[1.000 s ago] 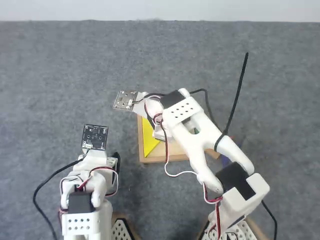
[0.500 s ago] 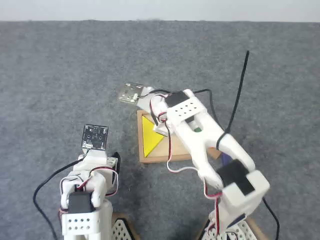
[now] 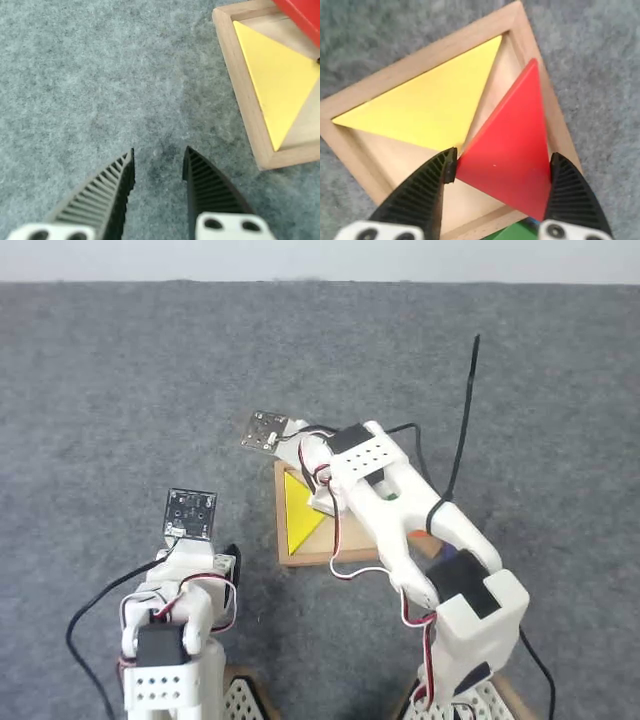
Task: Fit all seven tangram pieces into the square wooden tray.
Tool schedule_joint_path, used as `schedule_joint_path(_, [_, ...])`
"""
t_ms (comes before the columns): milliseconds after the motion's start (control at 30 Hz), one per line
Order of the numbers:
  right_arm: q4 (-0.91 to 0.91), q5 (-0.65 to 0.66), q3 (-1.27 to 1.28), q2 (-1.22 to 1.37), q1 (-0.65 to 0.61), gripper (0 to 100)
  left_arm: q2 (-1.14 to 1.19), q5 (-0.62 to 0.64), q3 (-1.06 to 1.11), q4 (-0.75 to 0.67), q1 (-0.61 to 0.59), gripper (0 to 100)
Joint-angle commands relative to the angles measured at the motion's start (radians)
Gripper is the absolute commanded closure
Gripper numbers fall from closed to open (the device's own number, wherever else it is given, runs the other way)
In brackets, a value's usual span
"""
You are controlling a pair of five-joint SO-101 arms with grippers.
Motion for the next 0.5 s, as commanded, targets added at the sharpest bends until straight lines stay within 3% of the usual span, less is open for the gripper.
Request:
schedule_joint_path(0, [-0.005,-0.009,-0.061,-0.01,0.001,78.1,-0.028,-0.006,-0.008,0.009,0.002,85])
schedule_joint_path(200, [-0.012,-0.011,-0.046,-0.01,-0.002,61.2,-0.028,-0.006,-0.008,0.009,0.002,85])
schedule_joint_path(467, [-0.002,-0.017,-0.051,-0.022,0.007,60.4,-0.028,-0.006,-0.008,0.009,0.002,85])
